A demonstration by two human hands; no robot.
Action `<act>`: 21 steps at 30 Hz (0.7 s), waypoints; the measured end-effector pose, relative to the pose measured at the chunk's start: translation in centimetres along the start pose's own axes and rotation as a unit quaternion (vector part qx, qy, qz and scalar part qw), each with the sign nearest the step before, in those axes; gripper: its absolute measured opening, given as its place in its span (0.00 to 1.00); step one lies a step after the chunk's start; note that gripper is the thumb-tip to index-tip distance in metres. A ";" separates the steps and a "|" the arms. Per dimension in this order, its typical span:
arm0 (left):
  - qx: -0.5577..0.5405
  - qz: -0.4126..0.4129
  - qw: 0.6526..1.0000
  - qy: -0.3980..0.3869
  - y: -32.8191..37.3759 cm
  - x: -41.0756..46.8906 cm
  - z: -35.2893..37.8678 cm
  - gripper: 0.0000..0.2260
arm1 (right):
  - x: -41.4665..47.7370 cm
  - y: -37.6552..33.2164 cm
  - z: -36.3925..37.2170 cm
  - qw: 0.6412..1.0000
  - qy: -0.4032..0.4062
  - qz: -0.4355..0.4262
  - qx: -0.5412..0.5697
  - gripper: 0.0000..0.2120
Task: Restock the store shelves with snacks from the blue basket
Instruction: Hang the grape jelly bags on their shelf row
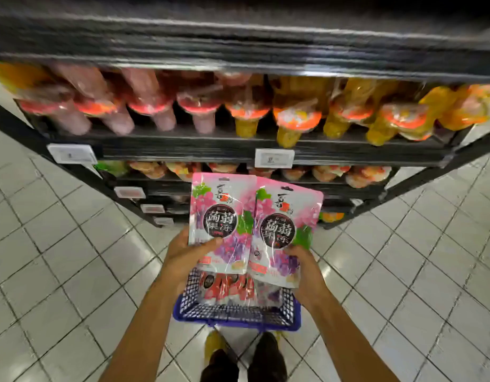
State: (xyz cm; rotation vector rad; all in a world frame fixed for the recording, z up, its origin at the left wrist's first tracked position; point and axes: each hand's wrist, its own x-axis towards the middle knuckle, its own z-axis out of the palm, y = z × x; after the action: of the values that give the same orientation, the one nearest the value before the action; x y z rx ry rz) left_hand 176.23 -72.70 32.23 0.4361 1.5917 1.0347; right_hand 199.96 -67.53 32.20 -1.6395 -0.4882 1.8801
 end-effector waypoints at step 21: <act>-0.045 0.496 0.859 0.119 43.5 -25.8 -4.4 0.28 | -33.5 -36.0 14.3 0.804 -0.221 -0.547 -0.073 0.12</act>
State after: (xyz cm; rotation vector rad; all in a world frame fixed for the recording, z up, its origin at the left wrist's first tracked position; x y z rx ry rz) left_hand 169.34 -69.88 82.43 1.1700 1.5044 1.9876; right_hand 195.08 -60.36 82.64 -0.6201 -1.4313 1.2604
